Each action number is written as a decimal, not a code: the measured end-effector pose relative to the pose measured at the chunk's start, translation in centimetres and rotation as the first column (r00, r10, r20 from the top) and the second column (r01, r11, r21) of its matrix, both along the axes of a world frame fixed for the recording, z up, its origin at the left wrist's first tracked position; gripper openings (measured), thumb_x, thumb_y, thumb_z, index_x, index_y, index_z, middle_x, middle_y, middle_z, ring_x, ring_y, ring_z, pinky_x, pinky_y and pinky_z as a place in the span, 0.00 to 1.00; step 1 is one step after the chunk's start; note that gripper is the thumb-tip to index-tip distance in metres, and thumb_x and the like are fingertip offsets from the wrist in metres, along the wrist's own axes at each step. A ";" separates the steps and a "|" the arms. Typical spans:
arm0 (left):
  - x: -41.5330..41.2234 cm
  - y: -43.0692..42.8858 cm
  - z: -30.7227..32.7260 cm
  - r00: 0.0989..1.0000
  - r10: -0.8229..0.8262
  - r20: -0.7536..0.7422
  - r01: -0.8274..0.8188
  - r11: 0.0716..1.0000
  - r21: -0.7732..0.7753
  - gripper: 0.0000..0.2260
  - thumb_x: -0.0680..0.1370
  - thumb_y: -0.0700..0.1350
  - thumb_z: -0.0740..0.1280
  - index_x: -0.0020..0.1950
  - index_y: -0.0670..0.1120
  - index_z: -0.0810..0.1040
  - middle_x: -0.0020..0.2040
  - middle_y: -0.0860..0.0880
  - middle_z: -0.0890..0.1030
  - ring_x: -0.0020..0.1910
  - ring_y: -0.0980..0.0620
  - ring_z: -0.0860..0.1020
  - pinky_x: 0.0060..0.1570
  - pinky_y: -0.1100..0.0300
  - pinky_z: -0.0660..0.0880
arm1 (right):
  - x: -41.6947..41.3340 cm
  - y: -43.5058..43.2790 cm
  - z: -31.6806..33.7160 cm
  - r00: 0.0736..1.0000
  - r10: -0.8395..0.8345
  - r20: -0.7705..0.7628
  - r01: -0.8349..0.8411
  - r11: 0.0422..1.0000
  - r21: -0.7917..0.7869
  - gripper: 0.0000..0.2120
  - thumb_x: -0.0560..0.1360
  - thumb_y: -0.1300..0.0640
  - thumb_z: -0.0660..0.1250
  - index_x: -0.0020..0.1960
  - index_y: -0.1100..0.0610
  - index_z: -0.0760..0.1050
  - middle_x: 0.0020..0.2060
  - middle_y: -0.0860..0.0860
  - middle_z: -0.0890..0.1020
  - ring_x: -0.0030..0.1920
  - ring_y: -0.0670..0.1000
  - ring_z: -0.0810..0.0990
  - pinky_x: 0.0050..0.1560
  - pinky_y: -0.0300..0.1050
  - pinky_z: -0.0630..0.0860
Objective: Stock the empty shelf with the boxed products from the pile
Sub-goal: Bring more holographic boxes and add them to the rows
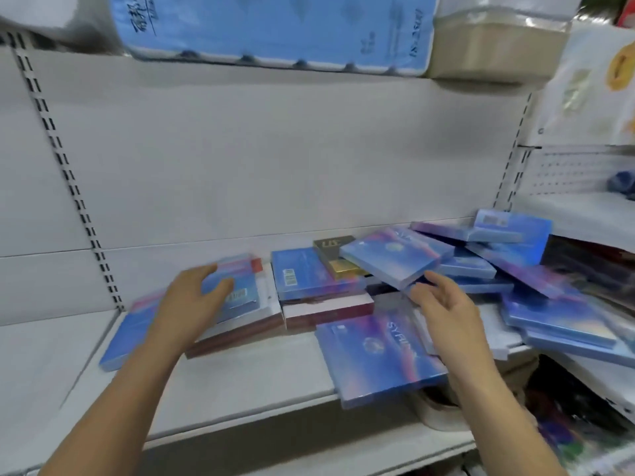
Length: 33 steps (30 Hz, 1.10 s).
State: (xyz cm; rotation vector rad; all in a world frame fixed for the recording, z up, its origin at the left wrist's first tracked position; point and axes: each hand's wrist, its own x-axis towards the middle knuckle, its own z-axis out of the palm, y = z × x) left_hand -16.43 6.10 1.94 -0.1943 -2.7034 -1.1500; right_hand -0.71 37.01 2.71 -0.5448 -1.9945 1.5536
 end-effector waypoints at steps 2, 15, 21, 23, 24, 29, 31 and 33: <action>-1.4 0.0 0.5 0.993 0.112 0.031 -0.107 0.984 -0.143 0.38 0.68 0.69 0.59 0.69 0.47 0.78 0.68 0.42 0.78 0.68 0.39 0.75 0.66 0.44 0.72 | -1.8 1.5 0.2 0.998 -0.017 0.063 0.018 1.000 -0.021 0.15 0.79 0.46 0.67 0.63 0.48 0.73 0.50 0.45 0.82 0.51 0.49 0.82 0.54 0.50 0.80; -1.8 4.9 4.2 0.965 0.042 0.260 0.125 0.795 -0.593 0.25 0.67 0.72 0.70 0.46 0.52 0.77 0.48 0.52 0.80 0.46 0.51 0.78 0.46 0.55 0.75 | -6.6 3.7 1.0 0.996 -0.080 0.041 0.089 0.946 -0.311 0.34 0.74 0.51 0.76 0.71 0.47 0.60 0.43 0.59 0.86 0.36 0.60 0.85 0.40 0.55 0.84; 0.8 2.2 5.8 0.954 -0.111 0.280 0.269 0.732 -0.626 0.22 0.68 0.53 0.75 0.59 0.54 0.74 0.50 0.56 0.81 0.45 0.52 0.80 0.46 0.54 0.79 | -6.3 2.7 0.2 0.990 -0.101 -0.099 0.043 0.881 -0.471 0.31 0.73 0.60 0.76 0.73 0.51 0.69 0.53 0.51 0.84 0.50 0.53 0.85 0.44 0.50 0.83; 1.1 0.9 6.2 0.964 -0.110 0.241 0.231 0.790 -0.567 0.23 0.67 0.52 0.72 0.62 0.55 0.73 0.49 0.55 0.81 0.43 0.50 0.80 0.44 0.52 0.80 | -6.0 2.2 0.4 0.987 -0.057 -0.152 -0.022 0.880 -0.475 0.21 0.75 0.62 0.74 0.67 0.53 0.76 0.51 0.51 0.86 0.48 0.52 0.86 0.43 0.47 0.83; 1.3 0.3 6.6 0.972 -0.110 0.206 0.205 0.824 -0.529 0.22 0.68 0.52 0.70 0.61 0.56 0.73 0.49 0.54 0.81 0.43 0.49 0.81 0.45 0.51 0.80 | -6.1 2.1 0.5 0.984 -0.029 -0.176 -0.059 0.878 -0.475 0.16 0.76 0.63 0.73 0.62 0.53 0.78 0.52 0.51 0.86 0.48 0.52 0.87 0.43 0.47 0.84; 1.2 -4.0 8.1 0.992 -0.055 -0.113 0.056 0.998 0.007 0.11 0.68 0.46 0.68 0.48 0.56 0.82 0.35 0.51 0.81 0.36 0.50 0.76 0.41 0.55 0.75 | -7.1 0.9 0.9 0.963 0.120 -0.242 -0.225 0.853 -0.471 0.14 0.75 0.71 0.65 0.55 0.55 0.74 0.51 0.53 0.84 0.47 0.56 0.85 0.50 0.57 0.80; 1.3 -5.5 7.9 0.995 -0.014 -0.094 0.055 0.892 0.448 0.13 0.70 0.41 0.71 0.52 0.53 0.85 0.42 0.47 0.87 0.38 0.51 0.81 0.42 0.56 0.78 | -7.8 0.2 0.7 0.954 0.154 -0.256 -0.260 0.850 -0.458 0.17 0.74 0.74 0.62 0.54 0.54 0.73 0.48 0.52 0.82 0.47 0.55 0.82 0.46 0.52 0.80; 1.5 -6.3 6.9 1.000 0.025 -0.017 -0.006 0.723 0.691 0.11 0.76 0.38 0.70 0.56 0.48 0.85 0.48 0.45 0.88 0.39 0.49 0.84 0.40 0.58 0.81 | -8.6 -0.5 0.6 0.942 0.185 -0.282 -0.302 0.835 -0.461 0.19 0.73 0.74 0.59 0.56 0.55 0.74 0.47 0.51 0.82 0.44 0.51 0.82 0.40 0.45 0.81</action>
